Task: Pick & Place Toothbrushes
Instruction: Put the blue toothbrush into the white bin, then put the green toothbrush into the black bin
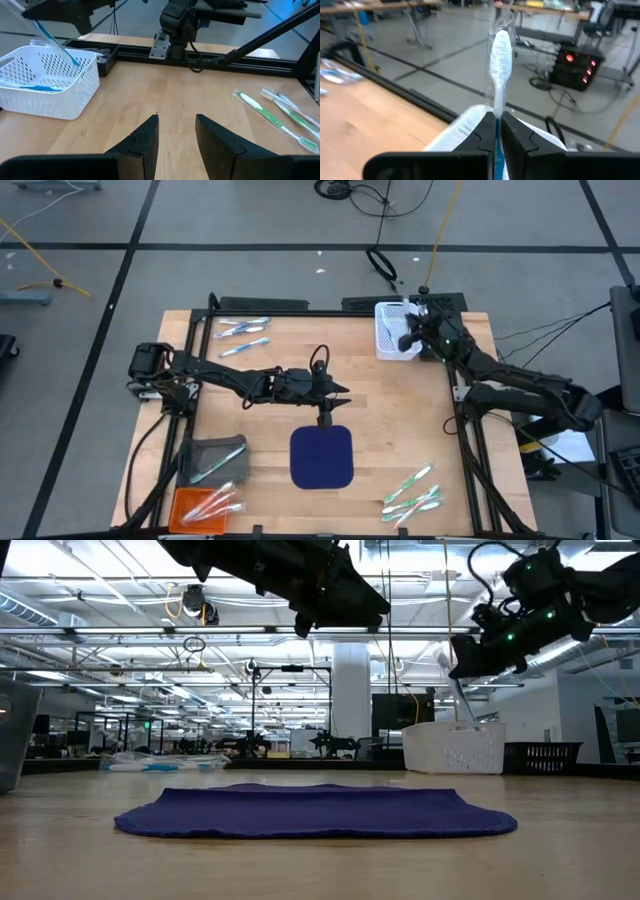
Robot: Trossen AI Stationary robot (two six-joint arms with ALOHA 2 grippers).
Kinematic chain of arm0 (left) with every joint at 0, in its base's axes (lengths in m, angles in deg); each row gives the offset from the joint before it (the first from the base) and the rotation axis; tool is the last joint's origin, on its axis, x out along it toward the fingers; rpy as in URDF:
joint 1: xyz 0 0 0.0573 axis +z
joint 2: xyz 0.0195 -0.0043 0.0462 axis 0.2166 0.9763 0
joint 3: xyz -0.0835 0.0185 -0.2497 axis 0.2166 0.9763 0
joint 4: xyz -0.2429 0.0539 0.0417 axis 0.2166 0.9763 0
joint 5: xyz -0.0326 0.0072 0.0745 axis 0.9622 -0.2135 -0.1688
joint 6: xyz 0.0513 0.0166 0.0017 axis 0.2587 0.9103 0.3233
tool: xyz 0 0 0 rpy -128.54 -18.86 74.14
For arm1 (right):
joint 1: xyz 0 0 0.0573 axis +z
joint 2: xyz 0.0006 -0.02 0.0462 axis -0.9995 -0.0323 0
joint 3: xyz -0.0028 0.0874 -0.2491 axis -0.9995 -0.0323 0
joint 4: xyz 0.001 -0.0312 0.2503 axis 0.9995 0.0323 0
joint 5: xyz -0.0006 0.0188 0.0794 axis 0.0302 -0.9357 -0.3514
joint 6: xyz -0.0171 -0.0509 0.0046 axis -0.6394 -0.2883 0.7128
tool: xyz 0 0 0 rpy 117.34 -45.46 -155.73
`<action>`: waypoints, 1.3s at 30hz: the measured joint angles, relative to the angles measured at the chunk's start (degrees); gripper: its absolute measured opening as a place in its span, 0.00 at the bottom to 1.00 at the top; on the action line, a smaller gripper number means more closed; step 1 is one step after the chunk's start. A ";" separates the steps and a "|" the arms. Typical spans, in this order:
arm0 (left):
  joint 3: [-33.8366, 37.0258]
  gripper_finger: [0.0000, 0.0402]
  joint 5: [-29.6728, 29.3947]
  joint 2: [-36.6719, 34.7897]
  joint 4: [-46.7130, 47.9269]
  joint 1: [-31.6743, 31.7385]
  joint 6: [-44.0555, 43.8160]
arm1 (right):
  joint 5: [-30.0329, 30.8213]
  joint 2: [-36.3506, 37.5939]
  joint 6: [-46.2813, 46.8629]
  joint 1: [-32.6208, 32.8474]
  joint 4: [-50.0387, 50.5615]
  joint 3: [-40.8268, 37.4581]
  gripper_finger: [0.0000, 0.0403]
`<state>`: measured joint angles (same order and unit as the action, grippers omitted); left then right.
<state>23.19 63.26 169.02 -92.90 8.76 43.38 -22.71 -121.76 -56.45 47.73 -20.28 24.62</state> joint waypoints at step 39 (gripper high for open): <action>0.00 0.32 -0.02 0.00 0.39 0.02 0.04 | -7.53 -9.25 -0.09 -6.08 -0.11 0.00 0.37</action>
<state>23.19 63.24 169.02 -92.51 8.78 43.43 -30.24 -131.01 -56.54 41.64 -20.39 24.62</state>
